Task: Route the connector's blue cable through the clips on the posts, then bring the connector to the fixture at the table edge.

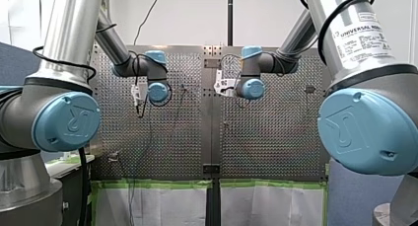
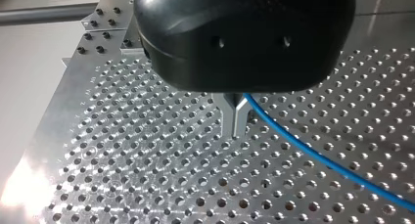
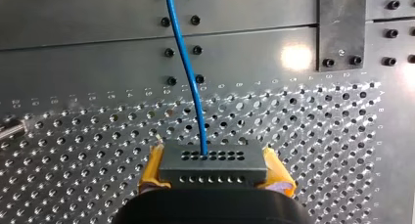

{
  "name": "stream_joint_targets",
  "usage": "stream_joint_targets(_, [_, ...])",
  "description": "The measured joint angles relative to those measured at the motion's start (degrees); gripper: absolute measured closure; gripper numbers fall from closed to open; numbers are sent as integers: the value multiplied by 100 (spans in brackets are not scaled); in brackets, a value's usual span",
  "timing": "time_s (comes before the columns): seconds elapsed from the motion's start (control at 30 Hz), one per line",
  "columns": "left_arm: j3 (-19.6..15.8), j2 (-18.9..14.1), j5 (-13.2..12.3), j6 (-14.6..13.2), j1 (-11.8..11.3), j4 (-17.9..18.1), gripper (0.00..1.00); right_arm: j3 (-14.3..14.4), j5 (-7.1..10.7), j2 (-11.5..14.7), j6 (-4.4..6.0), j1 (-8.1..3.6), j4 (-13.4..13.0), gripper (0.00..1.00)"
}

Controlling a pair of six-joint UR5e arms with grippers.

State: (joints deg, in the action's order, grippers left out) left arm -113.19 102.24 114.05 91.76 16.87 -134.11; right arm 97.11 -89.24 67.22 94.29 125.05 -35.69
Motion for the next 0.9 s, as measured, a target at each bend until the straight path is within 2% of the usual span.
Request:
stream_joint_targets(0.27, [198, 15, -200, -17, -60, -188, 100, -50, 36, -13, 41, -6, 2, 100])
stream_joint_targets(0.4, [242, 70, -241, -19, -97, -246, 100, -62, 46, -26, 83, -10, -6, 100])
stream_joint_targets(0.63, [272, 354, -275, -26, -146, -236, 100, -67, 100, -47, 124, -10, -5, 100])
stream_joint_targets(0.9, [408, 418, -306, -23, -178, -276, 100, -71, 106, -60, 149, -18, -4, 100])
